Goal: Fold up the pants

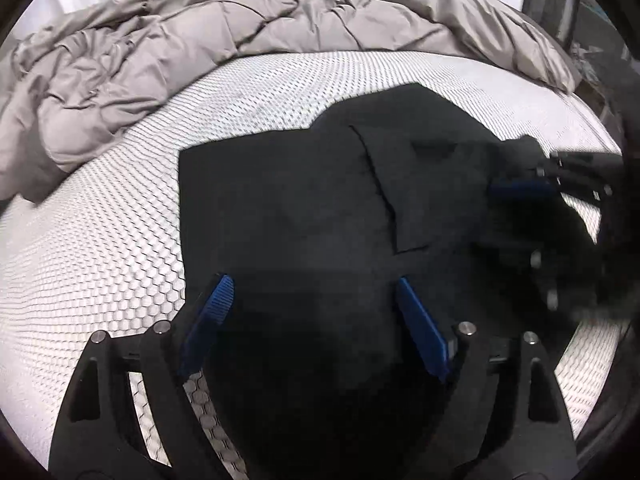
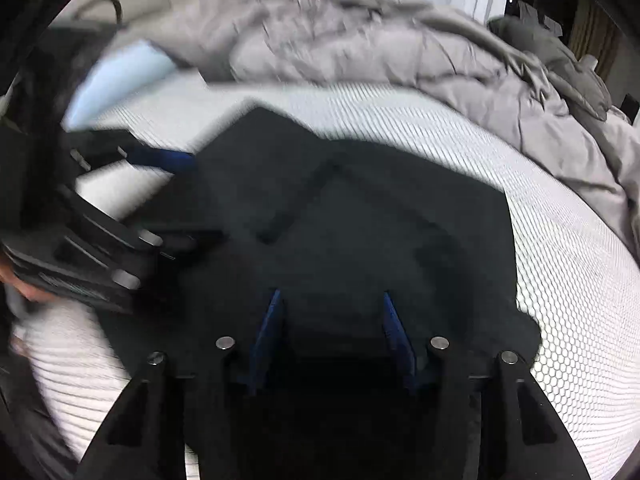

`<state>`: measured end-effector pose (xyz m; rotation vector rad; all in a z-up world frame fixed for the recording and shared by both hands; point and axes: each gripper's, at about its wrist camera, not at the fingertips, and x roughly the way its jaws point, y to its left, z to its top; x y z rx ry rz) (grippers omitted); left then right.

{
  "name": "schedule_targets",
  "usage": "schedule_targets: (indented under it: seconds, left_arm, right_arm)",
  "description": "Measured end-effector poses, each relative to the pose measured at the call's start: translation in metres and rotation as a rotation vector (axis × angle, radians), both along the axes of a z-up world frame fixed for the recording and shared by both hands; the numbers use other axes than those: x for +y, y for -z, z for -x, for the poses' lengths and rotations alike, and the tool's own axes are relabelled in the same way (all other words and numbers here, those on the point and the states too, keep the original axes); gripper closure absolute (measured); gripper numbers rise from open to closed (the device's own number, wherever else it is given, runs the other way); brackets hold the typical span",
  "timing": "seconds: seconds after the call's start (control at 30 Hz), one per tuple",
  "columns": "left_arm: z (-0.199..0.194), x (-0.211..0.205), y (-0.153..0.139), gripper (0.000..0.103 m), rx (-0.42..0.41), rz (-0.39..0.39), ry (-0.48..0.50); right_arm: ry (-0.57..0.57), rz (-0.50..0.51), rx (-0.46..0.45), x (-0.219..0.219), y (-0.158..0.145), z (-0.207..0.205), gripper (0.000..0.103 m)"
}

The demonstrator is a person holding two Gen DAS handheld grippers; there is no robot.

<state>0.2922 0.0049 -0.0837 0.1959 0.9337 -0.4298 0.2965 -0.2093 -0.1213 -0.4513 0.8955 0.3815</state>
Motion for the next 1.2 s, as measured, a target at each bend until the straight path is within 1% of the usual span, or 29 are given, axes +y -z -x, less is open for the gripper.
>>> schedule_targets:
  seconds: [0.03,0.1,0.17,0.23,0.27,0.33,0.37,0.4,0.43,0.47,0.5,0.53,0.57,0.6,0.63,0.67,0.7,0.77,0.8,0.83,0.9,0.93,0.97,1.03,1.07,1.1,1.13,1.17,1.2]
  left_arm:
    - [0.001,0.004,0.002,0.017,-0.003,0.006,0.015]
    - [0.000,0.008,0.000,0.014,0.008,0.014,0.020]
    - [0.002,0.006,-0.001,0.014,0.014,0.000,0.011]
    - [0.004,0.004,-0.009,0.018,0.022,-0.015,0.001]
    - [0.004,0.003,-0.017,0.023,0.020,-0.011,-0.006]
    - [0.004,0.004,-0.040,0.024,-0.043,0.030,-0.028]
    - [0.002,0.005,-0.049,0.024,-0.079,0.054,-0.060]
    - [-0.004,0.006,-0.051,0.024,-0.091,0.064,-0.096]
    - [-0.010,0.005,-0.049,0.024,-0.082,0.058,-0.129]
    - [-0.016,0.004,-0.042,0.024,-0.065,0.047,-0.152]
    - [-0.022,0.003,-0.033,0.024,-0.040,0.033,-0.173]
    - [-0.030,0.002,-0.021,0.023,-0.007,0.014,-0.192]
    - [-0.035,0.004,-0.009,0.019,0.018,0.015,-0.213]
    - [-0.038,0.009,-0.002,0.014,0.034,0.042,-0.232]
    - [-0.039,0.013,0.000,0.012,0.039,0.059,-0.242]
    - [-0.037,0.019,-0.001,0.010,0.047,0.074,-0.255]
    - [-0.036,0.023,-0.002,0.010,0.059,0.077,-0.262]
    - [-0.027,0.034,-0.008,0.011,0.100,0.103,-0.276]
    - [-0.018,0.041,-0.014,0.012,0.095,0.098,-0.291]
    - [-0.012,0.045,-0.016,0.012,0.081,0.094,-0.299]
    - [0.011,0.058,-0.021,0.012,0.045,0.126,-0.317]
    - [0.020,0.066,-0.019,0.012,0.061,0.173,-0.327]
    - [0.020,0.072,-0.017,0.012,0.080,0.203,-0.330]
    - [0.027,0.081,-0.005,0.016,0.130,0.288,-0.360]
    - [0.028,0.082,0.000,0.024,0.141,0.297,-0.371]
    - [0.027,0.083,0.007,0.025,0.149,0.292,-0.373]
    - [0.027,0.082,0.009,0.026,0.139,0.286,-0.367]
    - [0.028,0.081,0.009,0.035,0.134,0.288,-0.365]
    - [0.027,0.080,0.009,0.048,0.138,0.299,-0.355]
  right_arm:
    - [0.000,0.036,-0.012,-0.007,0.001,0.000,0.053]
    - [0.006,0.025,0.014,-0.025,-0.007,0.005,0.055]
    - [0.001,0.023,0.014,-0.035,-0.011,0.012,0.057]
    - [-0.002,0.034,0.012,-0.036,-0.015,0.019,0.056]
    - [0.000,0.020,0.012,-0.037,-0.021,0.021,0.056]
    - [-0.008,-0.076,-0.006,-0.038,-0.040,0.023,0.055]
    - [-0.004,-0.122,-0.035,-0.037,-0.049,0.021,0.053]
    - [0.011,-0.142,-0.062,-0.033,-0.052,0.016,0.043]
    - [0.040,-0.148,-0.084,-0.027,-0.052,0.004,0.037]
    - [0.058,-0.151,-0.083,-0.022,-0.049,-0.007,0.033]
    - [0.070,-0.154,-0.060,-0.018,-0.041,-0.018,0.033]
    - [0.073,-0.149,-0.012,-0.014,-0.030,-0.028,0.033]
    - [0.078,-0.121,0.018,-0.012,-0.019,-0.031,0.034]
    - [0.075,-0.085,0.025,-0.012,-0.010,-0.033,0.035]
    - [0.070,-0.063,0.020,-0.017,-0.007,-0.032,0.035]
    - [0.061,-0.074,0.017,-0.024,-0.010,-0.027,0.036]
    - [0.056,-0.091,0.020,-0.030,-0.014,-0.023,0.038]
    - [0.055,-0.125,0.016,-0.048,-0.024,-0.009,0.038]
    - [0.064,-0.128,0.003,-0.058,-0.028,-0.002,0.037]
    - [0.081,-0.151,-0.003,-0.071,-0.034,0.007,0.035]
    - [0.128,-0.259,0.020,-0.099,-0.042,0.014,0.021]
    - [0.166,-0.340,0.038,-0.116,-0.043,0.015,0.020]
    - [0.198,-0.393,0.062,-0.126,-0.042,0.013,0.020]
    - [0.248,-0.502,0.123,-0.140,-0.033,0.004,0.020]
    - [0.253,-0.539,0.149,-0.142,-0.027,0.000,0.021]
    - [0.258,-0.568,0.174,-0.143,-0.020,-0.008,0.023]
    - [0.268,-0.576,0.191,-0.140,-0.011,-0.016,0.028]
    - [0.264,-0.587,0.198,-0.138,-0.005,-0.021,0.044]
    - [0.260,-0.612,0.209,-0.136,-0.002,-0.024,0.057]
